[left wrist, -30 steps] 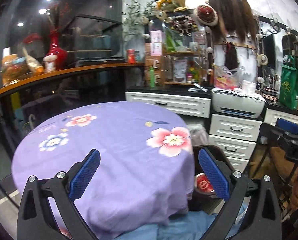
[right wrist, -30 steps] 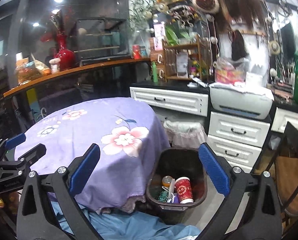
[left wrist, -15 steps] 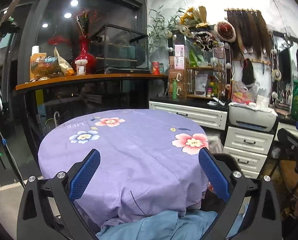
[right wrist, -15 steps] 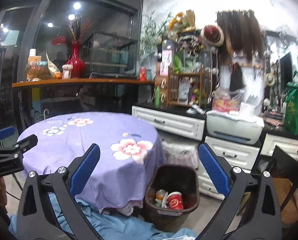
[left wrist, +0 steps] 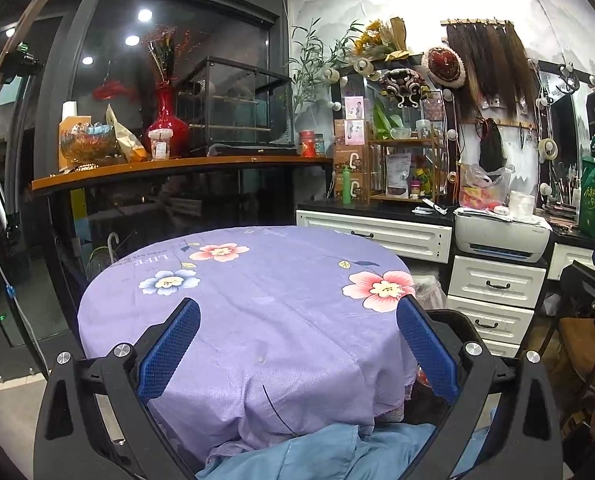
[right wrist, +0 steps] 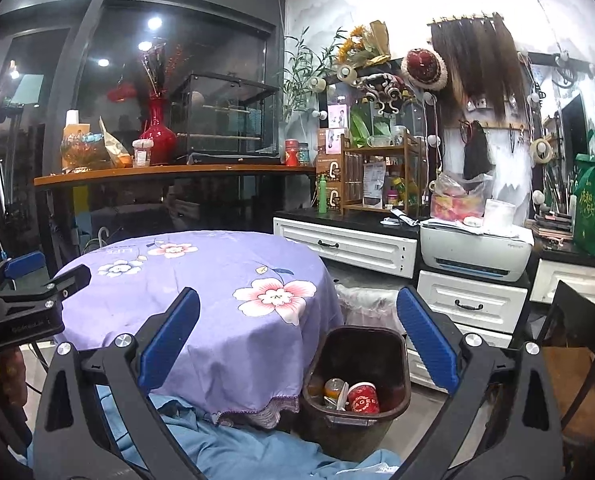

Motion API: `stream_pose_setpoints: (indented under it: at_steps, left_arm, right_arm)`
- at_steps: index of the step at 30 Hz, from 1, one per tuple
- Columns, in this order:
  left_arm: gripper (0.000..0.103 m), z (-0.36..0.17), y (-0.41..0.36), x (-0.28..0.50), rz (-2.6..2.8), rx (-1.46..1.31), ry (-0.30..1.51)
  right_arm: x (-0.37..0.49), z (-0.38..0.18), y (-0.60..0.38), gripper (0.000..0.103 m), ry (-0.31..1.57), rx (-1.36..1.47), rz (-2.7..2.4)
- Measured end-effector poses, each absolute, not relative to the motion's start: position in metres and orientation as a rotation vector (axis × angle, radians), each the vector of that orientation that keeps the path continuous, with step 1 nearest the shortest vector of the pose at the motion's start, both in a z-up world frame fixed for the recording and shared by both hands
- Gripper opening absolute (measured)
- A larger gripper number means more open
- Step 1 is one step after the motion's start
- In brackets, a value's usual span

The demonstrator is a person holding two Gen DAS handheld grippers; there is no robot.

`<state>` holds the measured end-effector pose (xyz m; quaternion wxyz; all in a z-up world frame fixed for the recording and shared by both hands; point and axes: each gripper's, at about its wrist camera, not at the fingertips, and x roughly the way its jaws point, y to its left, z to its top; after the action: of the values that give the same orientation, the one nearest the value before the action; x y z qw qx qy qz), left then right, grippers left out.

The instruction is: Collect trash

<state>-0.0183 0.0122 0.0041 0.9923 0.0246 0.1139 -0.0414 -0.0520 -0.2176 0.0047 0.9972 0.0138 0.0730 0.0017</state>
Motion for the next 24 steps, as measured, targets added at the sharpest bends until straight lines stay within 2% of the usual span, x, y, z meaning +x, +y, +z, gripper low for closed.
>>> stream_pose_setpoints:
  at_steps: [24]
  left_arm:
    - [0.097,0.0022,0.0177,-0.0134,-0.083,0.037,0.246]
  right_arm:
    - [-0.0508,0.0028,-0.2116,0.097,0.163,0.016,0.018]
